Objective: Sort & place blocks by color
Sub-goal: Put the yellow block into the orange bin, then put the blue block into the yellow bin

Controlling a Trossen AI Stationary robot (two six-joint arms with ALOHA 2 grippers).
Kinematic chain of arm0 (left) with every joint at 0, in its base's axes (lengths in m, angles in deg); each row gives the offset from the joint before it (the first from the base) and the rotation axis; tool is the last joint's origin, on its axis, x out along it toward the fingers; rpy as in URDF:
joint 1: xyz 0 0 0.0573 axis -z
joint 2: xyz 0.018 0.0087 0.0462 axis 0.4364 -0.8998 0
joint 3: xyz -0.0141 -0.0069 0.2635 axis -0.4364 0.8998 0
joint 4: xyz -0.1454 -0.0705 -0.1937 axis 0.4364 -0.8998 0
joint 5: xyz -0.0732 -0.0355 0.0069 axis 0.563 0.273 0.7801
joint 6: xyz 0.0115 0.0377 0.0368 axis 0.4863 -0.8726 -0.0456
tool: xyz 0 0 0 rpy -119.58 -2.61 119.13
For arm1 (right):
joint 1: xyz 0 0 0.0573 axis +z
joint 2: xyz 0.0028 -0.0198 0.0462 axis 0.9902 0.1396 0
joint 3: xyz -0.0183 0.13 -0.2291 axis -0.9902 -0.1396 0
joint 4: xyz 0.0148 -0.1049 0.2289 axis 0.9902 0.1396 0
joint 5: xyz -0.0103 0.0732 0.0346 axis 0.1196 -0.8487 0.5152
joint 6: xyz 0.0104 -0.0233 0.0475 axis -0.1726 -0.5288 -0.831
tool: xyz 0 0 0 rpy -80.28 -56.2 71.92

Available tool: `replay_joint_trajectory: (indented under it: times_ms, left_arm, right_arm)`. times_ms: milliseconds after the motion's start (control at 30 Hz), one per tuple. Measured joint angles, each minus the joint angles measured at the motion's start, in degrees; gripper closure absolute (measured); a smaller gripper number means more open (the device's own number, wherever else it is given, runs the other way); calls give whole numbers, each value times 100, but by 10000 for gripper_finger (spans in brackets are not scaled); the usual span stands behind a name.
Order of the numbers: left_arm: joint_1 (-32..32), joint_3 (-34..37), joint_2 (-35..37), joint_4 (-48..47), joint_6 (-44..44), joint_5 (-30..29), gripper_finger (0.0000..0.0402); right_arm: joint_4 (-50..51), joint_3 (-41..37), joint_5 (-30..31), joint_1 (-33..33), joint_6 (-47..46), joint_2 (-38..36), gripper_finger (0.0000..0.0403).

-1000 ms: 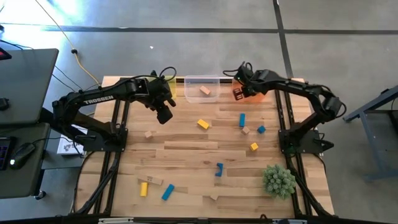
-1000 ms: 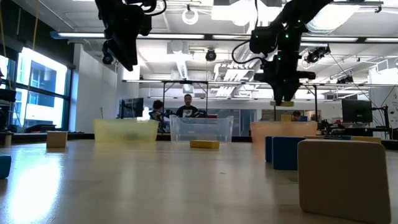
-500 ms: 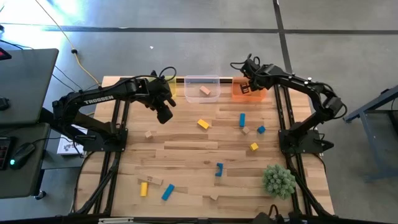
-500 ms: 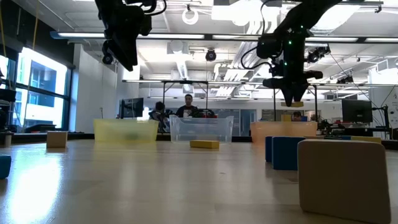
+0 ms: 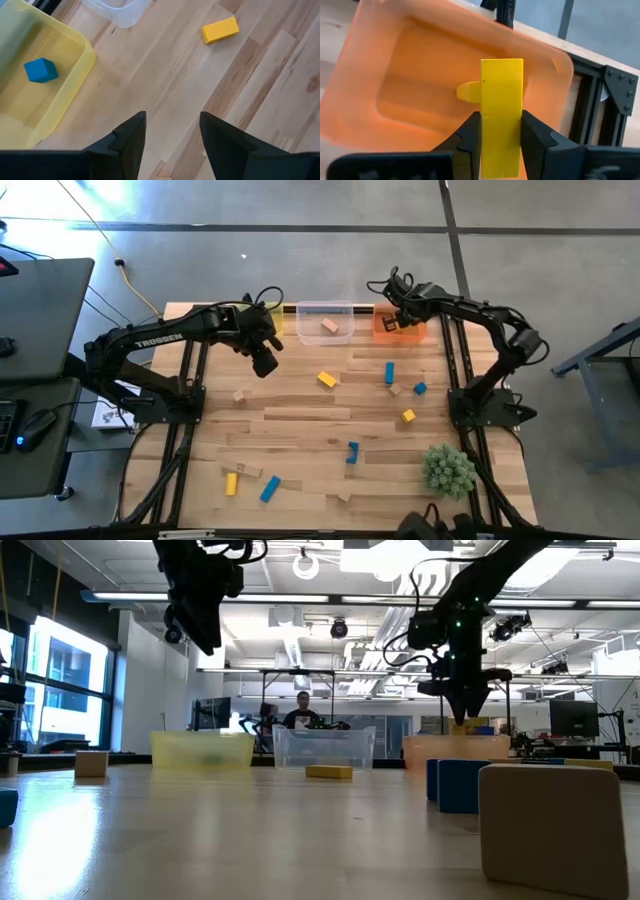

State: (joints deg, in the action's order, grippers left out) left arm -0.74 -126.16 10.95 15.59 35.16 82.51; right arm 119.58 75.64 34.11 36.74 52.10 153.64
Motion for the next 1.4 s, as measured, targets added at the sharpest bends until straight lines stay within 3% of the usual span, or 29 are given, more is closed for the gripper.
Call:
replay_joint_trajectory:
  times_ms: [333, 767, 1100, 1400]
  left_arm:
    - [-4, 0, 0, 174, 2, -41, 227]
    - [-4, -2, 0, 340, -1, -39, 227]
    - [-4, -2, 0, 340, -1, -39, 227]
    - [-4, -2, 0, 338, 163, -39, 227]
  right_arm:
    - [-633, -28, -285, -225, 155, 97, 325]
    - [-598, -28, -816, -262, 350, 234, 323]
    - [-605, -28, -790, -115, 470, 234, 248]
    - [-495, -28, -948, 111, -20, 81, 237]
